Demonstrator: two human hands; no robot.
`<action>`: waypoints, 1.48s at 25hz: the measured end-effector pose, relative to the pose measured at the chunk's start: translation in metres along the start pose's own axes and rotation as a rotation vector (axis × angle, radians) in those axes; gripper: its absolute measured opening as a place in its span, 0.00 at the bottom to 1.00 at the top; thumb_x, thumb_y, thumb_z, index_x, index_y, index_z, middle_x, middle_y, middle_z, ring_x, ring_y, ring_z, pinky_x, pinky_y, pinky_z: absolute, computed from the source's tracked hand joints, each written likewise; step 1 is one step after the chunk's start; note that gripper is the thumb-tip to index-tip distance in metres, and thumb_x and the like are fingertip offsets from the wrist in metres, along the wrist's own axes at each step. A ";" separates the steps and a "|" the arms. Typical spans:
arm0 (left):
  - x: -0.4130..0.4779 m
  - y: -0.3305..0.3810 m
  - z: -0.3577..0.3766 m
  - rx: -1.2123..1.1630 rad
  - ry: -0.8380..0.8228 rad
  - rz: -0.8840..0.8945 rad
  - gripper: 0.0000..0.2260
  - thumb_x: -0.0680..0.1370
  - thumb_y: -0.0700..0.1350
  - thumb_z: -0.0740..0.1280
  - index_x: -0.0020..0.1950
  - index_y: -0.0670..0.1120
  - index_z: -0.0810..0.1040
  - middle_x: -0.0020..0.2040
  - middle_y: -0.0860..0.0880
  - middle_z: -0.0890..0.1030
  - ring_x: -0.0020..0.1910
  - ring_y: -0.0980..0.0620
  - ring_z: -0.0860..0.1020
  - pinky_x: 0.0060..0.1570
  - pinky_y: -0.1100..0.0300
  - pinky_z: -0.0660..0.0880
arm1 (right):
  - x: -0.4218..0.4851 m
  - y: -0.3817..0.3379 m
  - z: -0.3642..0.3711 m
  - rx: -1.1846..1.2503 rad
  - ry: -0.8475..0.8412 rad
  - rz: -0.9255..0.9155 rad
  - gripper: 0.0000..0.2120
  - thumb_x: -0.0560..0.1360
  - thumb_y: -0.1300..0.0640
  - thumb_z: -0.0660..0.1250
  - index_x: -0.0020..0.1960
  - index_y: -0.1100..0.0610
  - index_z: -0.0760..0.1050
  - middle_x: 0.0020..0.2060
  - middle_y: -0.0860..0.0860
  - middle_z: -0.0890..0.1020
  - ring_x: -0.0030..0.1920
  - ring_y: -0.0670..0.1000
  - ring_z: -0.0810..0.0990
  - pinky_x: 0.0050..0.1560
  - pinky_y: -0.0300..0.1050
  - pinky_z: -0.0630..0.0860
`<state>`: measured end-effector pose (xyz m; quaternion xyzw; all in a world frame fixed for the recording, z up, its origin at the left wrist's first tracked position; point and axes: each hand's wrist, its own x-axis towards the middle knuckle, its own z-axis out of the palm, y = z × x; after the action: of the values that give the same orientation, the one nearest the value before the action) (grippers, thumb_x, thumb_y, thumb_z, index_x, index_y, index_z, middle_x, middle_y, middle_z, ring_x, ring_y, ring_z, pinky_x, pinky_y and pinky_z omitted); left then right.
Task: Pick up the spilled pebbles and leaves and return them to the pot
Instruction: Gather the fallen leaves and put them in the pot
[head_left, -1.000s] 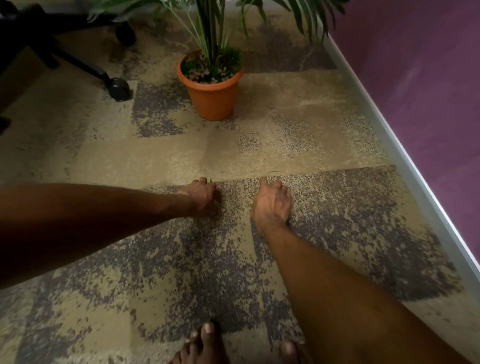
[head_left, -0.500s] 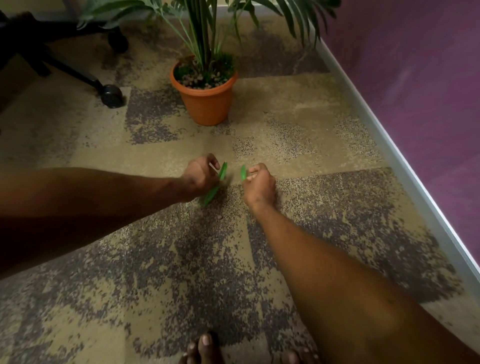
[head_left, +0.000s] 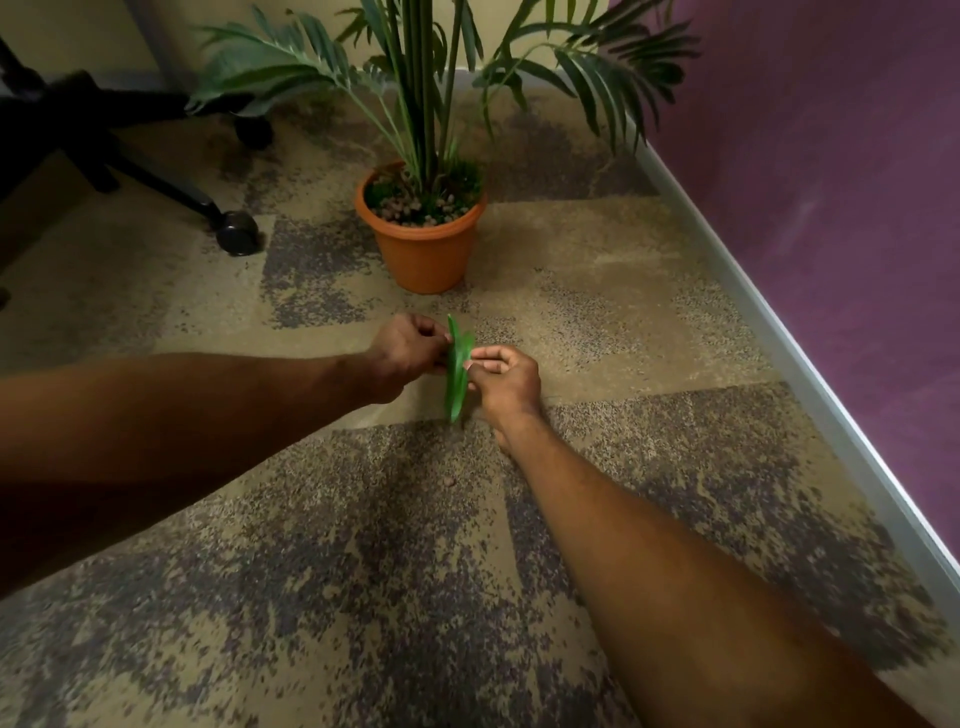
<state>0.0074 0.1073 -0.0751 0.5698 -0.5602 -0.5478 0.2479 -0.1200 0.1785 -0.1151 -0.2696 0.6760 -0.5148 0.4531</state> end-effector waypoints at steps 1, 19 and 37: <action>0.002 0.004 -0.001 -0.023 -0.005 0.001 0.05 0.82 0.35 0.67 0.48 0.37 0.82 0.38 0.45 0.83 0.35 0.53 0.83 0.33 0.63 0.81 | 0.002 -0.004 0.003 0.008 0.001 -0.008 0.07 0.77 0.67 0.73 0.52 0.58 0.82 0.45 0.53 0.87 0.46 0.53 0.87 0.46 0.48 0.85; 0.042 0.030 -0.036 -0.416 0.232 0.078 0.07 0.81 0.44 0.71 0.44 0.46 0.82 0.35 0.51 0.83 0.29 0.57 0.79 0.31 0.63 0.74 | 0.055 -0.064 0.051 -0.158 -0.003 -0.275 0.08 0.75 0.64 0.76 0.47 0.52 0.82 0.39 0.48 0.85 0.39 0.44 0.82 0.42 0.38 0.77; 0.078 -0.021 -0.077 -0.128 0.352 0.077 0.10 0.82 0.39 0.63 0.48 0.46 0.83 0.41 0.43 0.87 0.39 0.47 0.85 0.41 0.54 0.81 | 0.126 -0.148 0.138 -0.679 0.118 -0.565 0.06 0.77 0.58 0.73 0.50 0.48 0.81 0.49 0.50 0.86 0.53 0.53 0.84 0.52 0.48 0.81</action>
<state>0.0667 0.0160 -0.1000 0.6179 -0.4937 -0.4643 0.3986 -0.0678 -0.0366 -0.0259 -0.5475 0.7312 -0.3816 0.1412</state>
